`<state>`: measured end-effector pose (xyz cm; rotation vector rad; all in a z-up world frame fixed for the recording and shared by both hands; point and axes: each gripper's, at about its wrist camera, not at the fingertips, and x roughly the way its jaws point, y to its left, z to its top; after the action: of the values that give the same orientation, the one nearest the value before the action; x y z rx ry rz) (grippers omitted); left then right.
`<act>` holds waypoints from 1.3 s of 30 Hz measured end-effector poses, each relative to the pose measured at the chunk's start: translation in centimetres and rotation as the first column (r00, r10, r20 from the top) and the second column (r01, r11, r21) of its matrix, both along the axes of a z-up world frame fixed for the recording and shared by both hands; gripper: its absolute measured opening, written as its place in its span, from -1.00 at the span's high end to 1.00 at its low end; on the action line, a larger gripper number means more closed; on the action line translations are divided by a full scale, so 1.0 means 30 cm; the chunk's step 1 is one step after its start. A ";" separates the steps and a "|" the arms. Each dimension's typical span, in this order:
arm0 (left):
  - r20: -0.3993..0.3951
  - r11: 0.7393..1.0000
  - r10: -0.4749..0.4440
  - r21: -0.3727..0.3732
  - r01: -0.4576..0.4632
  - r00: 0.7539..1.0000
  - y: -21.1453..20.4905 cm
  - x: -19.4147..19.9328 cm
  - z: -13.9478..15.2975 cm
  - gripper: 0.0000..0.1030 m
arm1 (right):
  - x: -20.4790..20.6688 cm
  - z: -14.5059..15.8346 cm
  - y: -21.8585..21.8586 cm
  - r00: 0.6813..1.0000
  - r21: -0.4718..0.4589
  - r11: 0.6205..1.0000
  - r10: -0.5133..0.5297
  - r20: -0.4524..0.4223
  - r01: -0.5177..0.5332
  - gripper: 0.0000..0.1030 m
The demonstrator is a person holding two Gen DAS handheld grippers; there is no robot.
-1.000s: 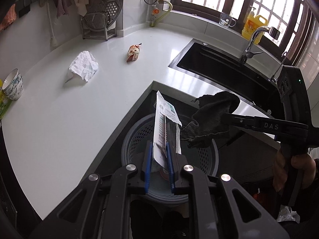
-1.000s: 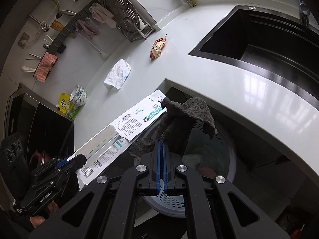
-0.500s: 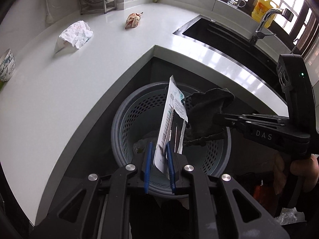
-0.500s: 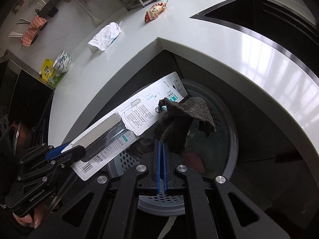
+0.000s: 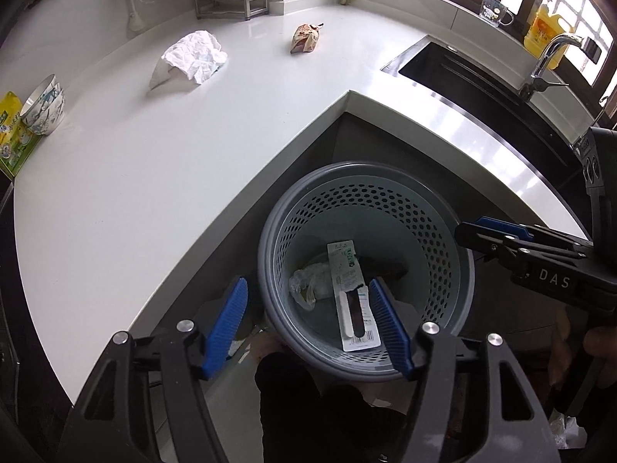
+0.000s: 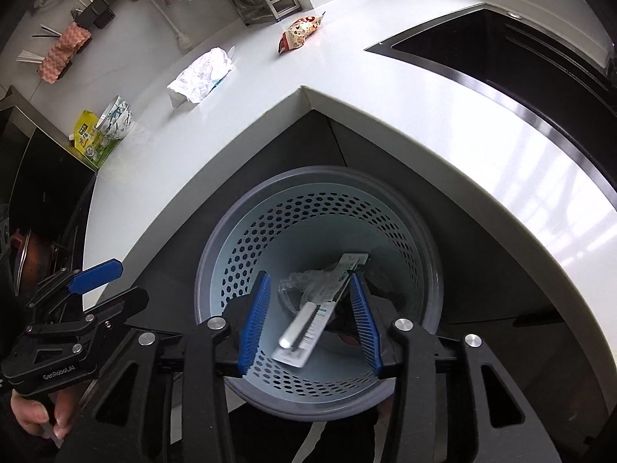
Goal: Collect trash
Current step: 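Move both open tools back over the counter toward the tissue and wrapper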
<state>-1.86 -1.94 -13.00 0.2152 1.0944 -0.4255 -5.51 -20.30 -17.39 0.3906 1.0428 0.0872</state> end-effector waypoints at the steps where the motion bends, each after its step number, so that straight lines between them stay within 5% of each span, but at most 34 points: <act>1: 0.005 1.000 0.008 0.001 -0.008 1.000 0.003 -0.001 0.009 -0.30 | -0.006 0.005 0.003 1.000 -0.003 1.000 0.001 -0.001 -0.001 0.06; 10: 0.050 0.997 0.083 -0.005 -0.083 0.995 0.021 0.001 0.111 -0.52 | -0.040 0.094 0.025 1.000 -0.102 0.995 -0.022 -0.003 0.021 -0.22; 20: 0.146 0.987 0.159 -0.018 -0.158 0.976 0.052 0.017 0.249 -0.81 | -0.023 0.245 0.031 0.992 -0.218 0.972 -0.062 0.108 0.084 -0.45; 28: 0.202 0.980 0.198 -0.049 -0.192 0.959 0.093 0.074 0.346 -0.87 | 0.043 0.334 0.056 0.972 -0.297 0.948 -0.042 0.232 0.112 -0.46; 39: 0.275 0.961 0.274 -0.047 -0.271 0.922 0.190 0.319 0.425 -0.87 | 0.251 0.392 0.065 0.973 -0.299 0.946 -0.060 0.224 0.127 -0.46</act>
<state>7.71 3.74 -0.26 0.1083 0.8287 -0.1429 2.01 -18.35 -5.64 0.1387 0.8079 -0.1199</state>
